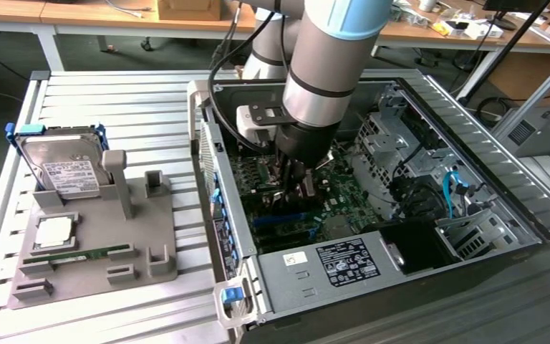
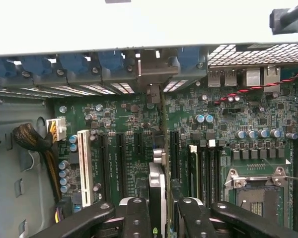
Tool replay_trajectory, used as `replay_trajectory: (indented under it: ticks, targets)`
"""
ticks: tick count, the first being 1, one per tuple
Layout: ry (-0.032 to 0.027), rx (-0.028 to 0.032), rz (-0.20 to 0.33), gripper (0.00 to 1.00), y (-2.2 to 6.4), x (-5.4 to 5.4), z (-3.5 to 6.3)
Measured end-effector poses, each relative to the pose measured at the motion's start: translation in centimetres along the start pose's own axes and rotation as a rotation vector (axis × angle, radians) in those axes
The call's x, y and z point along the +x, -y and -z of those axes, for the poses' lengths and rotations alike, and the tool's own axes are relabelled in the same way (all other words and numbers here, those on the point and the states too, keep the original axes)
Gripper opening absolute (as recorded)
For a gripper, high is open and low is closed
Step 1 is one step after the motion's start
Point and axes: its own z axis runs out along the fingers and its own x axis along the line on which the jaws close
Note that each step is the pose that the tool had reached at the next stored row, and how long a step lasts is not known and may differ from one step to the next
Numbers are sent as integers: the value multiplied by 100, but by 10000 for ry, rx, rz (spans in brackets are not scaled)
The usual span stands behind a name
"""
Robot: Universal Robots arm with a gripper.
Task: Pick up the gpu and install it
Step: 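Insert the gpu into the slot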
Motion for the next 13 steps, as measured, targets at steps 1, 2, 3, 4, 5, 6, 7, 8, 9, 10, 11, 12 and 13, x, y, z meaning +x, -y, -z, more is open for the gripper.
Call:
replay_trajectory:
  ticks: [1, 2, 3, 4, 5, 6, 7, 8, 9, 10, 11, 12, 13]
  targets:
    - [2, -1, -1, 27, -5, 0, 0]
    - [2, -1, -1, 27, -10, 0, -1]
    - [1, 0, 0, 27, -11, 0, 0]
    - [-4, 0, 1, 27, -12, 1, 0]
    - [-26, 2, 1, 27, -12, 1, -1]
    - [-80, 4, -2, 27, -13, 1, -1]
    - [-143, 7, -4, 27, -13, 0, -1]
    - [-209, 10, -5, 27, -12, 0, -2]
    - [-252, 12, -5, 27, -12, 0, -2]
    - [-269, 12, -4, 27, -12, 1, -1]
    - [-276, 12, -3, 27, -12, 1, -1]
    - [-279, 11, -4, 27, -12, 0, 0]
    - [-279, 12, -5, 27, -13, -1, -1]
